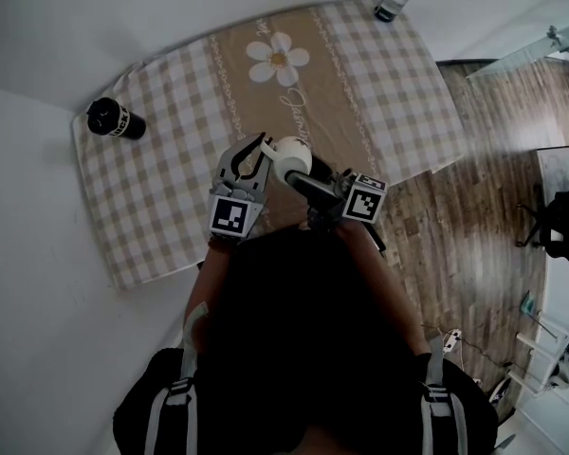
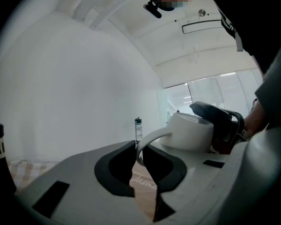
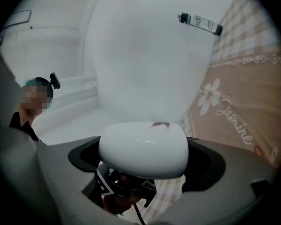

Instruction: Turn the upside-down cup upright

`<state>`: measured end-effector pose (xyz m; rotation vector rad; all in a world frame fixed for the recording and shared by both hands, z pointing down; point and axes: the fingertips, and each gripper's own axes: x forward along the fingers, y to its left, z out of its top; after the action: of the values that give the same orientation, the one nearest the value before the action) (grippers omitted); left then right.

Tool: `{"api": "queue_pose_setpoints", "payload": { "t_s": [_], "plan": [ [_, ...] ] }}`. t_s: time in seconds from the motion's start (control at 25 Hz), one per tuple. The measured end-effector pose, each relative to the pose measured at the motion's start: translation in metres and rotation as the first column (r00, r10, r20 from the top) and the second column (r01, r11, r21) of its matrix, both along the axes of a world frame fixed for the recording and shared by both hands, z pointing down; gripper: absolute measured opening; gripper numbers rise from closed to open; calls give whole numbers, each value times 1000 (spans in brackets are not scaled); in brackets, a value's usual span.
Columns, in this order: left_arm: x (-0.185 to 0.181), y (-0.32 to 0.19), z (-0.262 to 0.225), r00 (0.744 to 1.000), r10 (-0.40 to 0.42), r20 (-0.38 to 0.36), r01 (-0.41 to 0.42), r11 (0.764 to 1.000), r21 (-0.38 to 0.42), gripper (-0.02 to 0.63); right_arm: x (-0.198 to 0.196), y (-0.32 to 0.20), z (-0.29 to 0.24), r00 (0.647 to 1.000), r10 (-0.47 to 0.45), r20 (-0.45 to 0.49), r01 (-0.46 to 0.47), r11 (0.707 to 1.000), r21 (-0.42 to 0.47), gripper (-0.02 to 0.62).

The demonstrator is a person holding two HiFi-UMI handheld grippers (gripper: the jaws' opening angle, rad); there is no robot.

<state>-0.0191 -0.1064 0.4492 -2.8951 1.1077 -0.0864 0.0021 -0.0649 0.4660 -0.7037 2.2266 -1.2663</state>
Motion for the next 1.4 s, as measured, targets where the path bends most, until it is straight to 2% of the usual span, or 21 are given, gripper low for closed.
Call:
{"api": "queue_pose_setpoints", "payload": {
  "t_s": [0.12, 0.4, 0.6, 0.68, 0.96, 1.04, 1.2, 1.32, 1.4],
  "plan": [
    [3, 1, 4, 1000, 24, -3, -24, 1000, -13, 51, 4, 0, 2, 1000, 14, -27, -13, 1000, 10, 520],
    [9, 4, 24, 997, 70, -18, -72, 991, -117, 61, 16, 0, 4, 994, 71, -81, -68, 997, 44, 515],
    [10, 3, 32, 995, 95, -37, -100, 979, -177, 124, 22, 1, 3, 987, 101, -123, -92, 993, 78, 515],
    [9, 4, 36, 993, 112, -43, -119, 973, -199, 126, 21, 1, 3, 984, 104, -142, -91, 992, 89, 515],
    [6, 8, 41, 989, 139, -41, -145, 962, -233, 126, 20, 0, 6, 981, 112, -157, -98, 991, 94, 512],
    [7, 12, 44, 982, 181, -55, -189, 946, -265, 126, 22, -2, 6, 983, 113, -141, -102, 991, 84, 512],
    [5, 20, 51, 958, 258, -124, -286, 891, -352, 126, 28, -5, 4, 978, 134, -157, -120, 988, 96, 512],
    [-9, 17, 57, 952, 228, -204, -297, 854, -427, 126, 27, -4, 2, 956, 153, -251, -115, 980, 163, 512],
    [-20, 11, 59, 943, 198, -270, -308, 826, -472, 126, 24, -1, 2, 923, 167, -346, -90, 970, 226, 512]
  ]
}}
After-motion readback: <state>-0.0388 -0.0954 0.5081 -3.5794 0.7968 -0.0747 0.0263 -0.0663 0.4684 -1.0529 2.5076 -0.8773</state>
